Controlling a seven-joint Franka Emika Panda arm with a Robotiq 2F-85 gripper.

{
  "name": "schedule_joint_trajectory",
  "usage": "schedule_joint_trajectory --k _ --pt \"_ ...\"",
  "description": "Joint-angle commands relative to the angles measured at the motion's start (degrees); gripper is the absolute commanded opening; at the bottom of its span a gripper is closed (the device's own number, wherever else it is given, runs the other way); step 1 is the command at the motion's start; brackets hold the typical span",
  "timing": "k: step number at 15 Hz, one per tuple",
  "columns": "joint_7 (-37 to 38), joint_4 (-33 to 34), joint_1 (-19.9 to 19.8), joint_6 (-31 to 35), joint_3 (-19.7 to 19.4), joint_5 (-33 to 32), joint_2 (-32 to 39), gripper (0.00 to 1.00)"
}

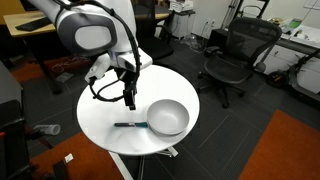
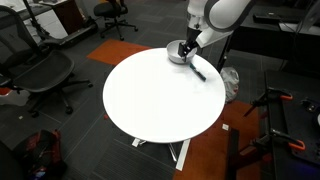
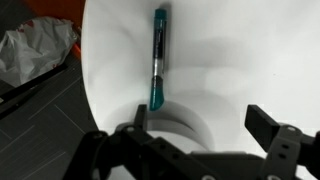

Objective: Take the marker from the bowl and put it on the table

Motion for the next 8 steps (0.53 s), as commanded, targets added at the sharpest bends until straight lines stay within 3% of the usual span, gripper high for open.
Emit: schedule_joint_trajectory --k 1,5,6,8 --pt "-1.97 -4.1 0.24 -2.16 0.3 -0.77 -6.89 1.0" --pt "-3.67 -5.23 -0.24 -4.03 1.28 -1.23 -9.78 1.0" --pt "-2.26 -2.97 -0.59 -2.37 1.39 -0.41 -6.53 1.0" --pt "-2.88 -3.5 -0.72 -2.86 1.65 -0.45 -7.53 1.0"
